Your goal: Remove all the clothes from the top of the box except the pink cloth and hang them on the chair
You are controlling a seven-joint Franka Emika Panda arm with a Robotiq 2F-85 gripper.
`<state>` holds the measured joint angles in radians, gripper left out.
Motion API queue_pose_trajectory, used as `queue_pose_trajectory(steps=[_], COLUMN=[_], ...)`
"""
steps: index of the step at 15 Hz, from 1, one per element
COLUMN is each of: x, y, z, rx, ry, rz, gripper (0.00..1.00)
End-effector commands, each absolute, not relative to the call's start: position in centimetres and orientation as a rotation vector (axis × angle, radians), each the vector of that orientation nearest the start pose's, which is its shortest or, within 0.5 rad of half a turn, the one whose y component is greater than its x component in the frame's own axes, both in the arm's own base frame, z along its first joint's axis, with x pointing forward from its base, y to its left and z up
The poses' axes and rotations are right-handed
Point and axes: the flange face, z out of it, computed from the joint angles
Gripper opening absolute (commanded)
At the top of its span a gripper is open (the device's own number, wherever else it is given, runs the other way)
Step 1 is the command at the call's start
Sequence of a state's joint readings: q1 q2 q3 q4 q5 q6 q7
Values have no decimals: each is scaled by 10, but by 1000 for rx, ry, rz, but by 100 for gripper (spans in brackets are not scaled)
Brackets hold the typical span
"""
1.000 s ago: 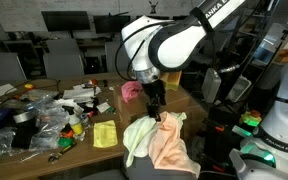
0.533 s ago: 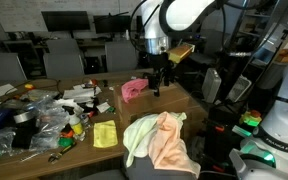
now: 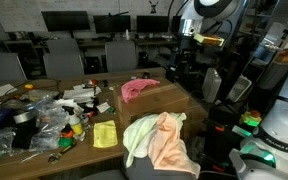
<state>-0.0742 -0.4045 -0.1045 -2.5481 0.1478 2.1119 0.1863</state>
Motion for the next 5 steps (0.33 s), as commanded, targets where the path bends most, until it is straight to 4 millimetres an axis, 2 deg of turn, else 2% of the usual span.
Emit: queue_pose_trajectory(steps=[1,5], x=[355,310], y=[-99,-142], z=[403,387], rx=[-2800,-2747], ry=[731,767], rz=[-73,-147], gripper=[100,100])
